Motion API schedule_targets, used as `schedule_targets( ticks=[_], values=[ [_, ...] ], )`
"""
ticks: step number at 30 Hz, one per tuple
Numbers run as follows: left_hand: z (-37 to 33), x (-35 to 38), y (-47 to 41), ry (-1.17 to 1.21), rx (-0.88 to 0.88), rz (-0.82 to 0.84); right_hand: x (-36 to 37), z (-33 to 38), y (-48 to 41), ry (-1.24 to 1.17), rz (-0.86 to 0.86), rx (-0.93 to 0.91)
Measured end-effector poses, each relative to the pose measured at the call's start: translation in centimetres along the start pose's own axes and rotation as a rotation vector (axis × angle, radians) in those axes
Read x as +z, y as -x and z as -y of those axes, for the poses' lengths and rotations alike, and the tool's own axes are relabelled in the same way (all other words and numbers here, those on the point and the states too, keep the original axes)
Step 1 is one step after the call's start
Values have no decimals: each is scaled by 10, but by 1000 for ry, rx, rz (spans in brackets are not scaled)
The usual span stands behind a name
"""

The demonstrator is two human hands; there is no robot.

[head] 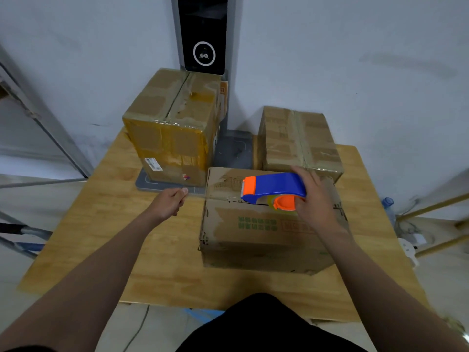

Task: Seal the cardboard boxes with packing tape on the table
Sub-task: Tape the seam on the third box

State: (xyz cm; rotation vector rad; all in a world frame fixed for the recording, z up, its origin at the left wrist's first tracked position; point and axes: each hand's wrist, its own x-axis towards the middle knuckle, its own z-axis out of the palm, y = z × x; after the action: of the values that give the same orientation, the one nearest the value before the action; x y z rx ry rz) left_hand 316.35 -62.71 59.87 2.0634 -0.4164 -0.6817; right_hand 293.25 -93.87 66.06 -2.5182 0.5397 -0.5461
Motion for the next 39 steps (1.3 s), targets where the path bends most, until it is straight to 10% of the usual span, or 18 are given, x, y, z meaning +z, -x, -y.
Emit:
schedule_targets(
  ticks=[18, 30, 39],
  values=[
    [33, 73, -24, -76, 37, 40, 9, 2, 7, 114, 7, -23],
    [10, 50, -23, -614, -183, 136, 14, 7, 19, 134, 20, 35],
    [-40, 56, -14, -430, -88, -240, 15, 4, 22, 141, 19, 24]
  ],
)
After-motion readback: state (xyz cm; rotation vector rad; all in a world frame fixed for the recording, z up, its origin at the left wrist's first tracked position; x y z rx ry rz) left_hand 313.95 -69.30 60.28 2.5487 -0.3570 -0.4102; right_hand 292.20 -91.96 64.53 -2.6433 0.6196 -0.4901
